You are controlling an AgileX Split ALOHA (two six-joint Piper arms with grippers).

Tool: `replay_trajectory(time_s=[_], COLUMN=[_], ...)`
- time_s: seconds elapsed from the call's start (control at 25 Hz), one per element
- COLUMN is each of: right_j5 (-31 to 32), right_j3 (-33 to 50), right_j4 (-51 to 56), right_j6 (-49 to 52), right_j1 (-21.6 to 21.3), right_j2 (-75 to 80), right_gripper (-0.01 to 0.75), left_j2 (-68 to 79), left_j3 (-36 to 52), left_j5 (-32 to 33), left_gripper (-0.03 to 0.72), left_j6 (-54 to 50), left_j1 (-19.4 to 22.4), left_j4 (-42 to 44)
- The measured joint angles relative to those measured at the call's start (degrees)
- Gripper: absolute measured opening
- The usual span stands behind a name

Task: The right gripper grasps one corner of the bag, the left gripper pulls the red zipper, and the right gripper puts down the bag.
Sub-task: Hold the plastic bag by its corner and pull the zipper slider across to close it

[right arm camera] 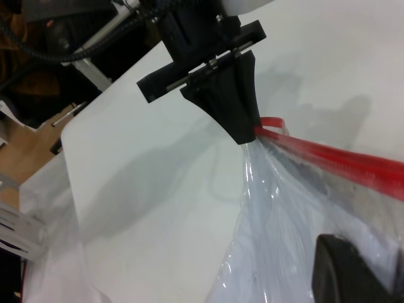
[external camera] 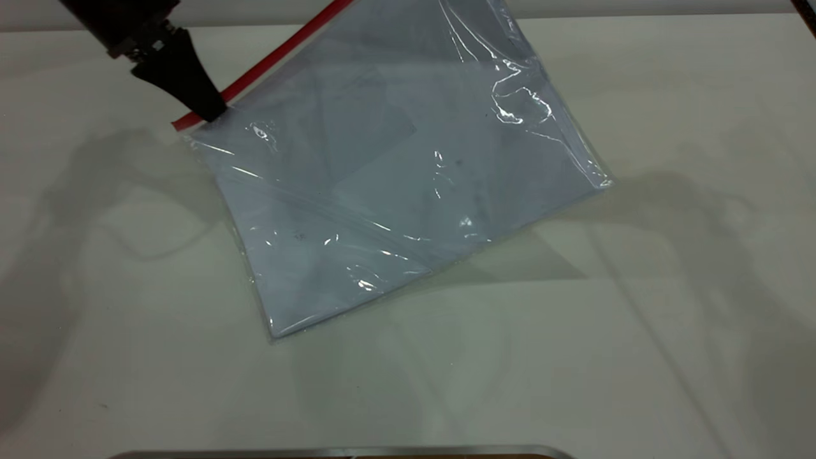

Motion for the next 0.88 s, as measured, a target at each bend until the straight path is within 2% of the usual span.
replay_trajectory(time_s=[0.24, 0.68, 0.88], right_j5=[0.2, 0.3, -1.0], right_j3=[0.0, 0.0, 0.0], right_j4=[0.6, 0.6, -0.3], right_j6=[-0.1, -0.1, -0.1], right_j1=[0.0, 0.0, 0.0], right_j2=[0.0, 0.0, 0.7], right_gripper=[0.034, 0.034, 0.034], left_j2=[0.0, 0.0, 0.0], left_j3=[0.0, 0.0, 0.0], left_j5=[0.1, 0.2, 0.0], left_gripper=[0.072, 0.080, 0.155], left_j6=[-1.9, -4.4, -6.0], left_j1=[1.8, 1.8, 2.0], left_j4=[1.7, 3.0, -0.9])
